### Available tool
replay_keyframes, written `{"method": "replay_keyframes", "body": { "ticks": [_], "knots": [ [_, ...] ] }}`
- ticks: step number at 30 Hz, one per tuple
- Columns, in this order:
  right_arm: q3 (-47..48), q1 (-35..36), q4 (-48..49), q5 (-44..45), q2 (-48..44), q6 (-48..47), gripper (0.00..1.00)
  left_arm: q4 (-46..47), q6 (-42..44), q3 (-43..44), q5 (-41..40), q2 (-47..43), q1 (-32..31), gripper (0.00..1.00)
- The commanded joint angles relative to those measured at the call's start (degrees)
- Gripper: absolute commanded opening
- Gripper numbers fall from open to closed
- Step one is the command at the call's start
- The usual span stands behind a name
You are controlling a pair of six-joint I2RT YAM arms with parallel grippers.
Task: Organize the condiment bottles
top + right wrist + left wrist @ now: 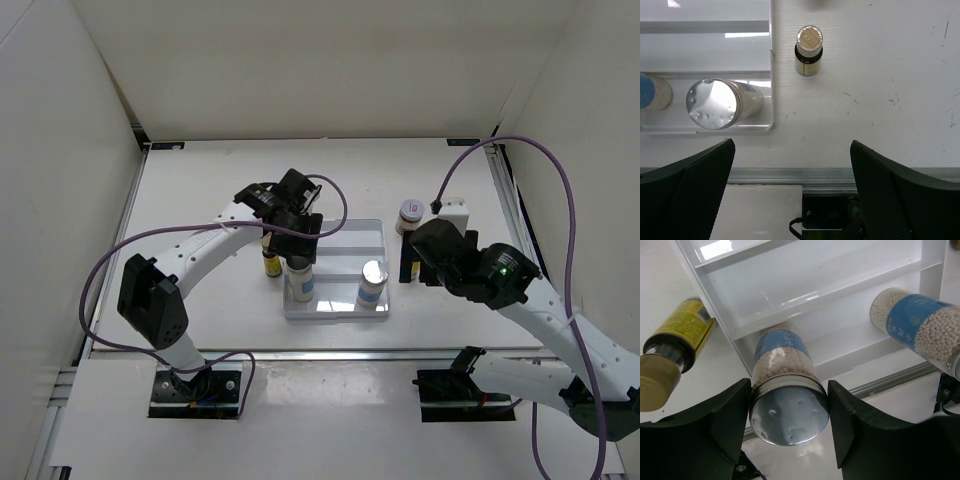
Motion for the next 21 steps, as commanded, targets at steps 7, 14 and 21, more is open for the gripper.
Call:
{"method": "replay_keyframes", "body": {
  "ticks": [7, 14, 21],
  "knots": [
    [1.7, 0.2, -1.2, 3.0, 4.4, 3.4, 0.99, 2.4, 1.0, 2.1, 3.8, -2.3, -0.2, 1.0],
    [3.2, -2.6, -1.2, 5.2, 7.6, 1.8, 0.99, 2.4, 1.0, 6.5, 1.6, -10.3, -0.7, 1.0],
    [5.2, -13.0, 3.8, -0.3, 14.1, -5.8, 0.99, 1.9, 5.3, 9.1, -8.3, -19.7, 2.4, 1.0]
  ]
}}
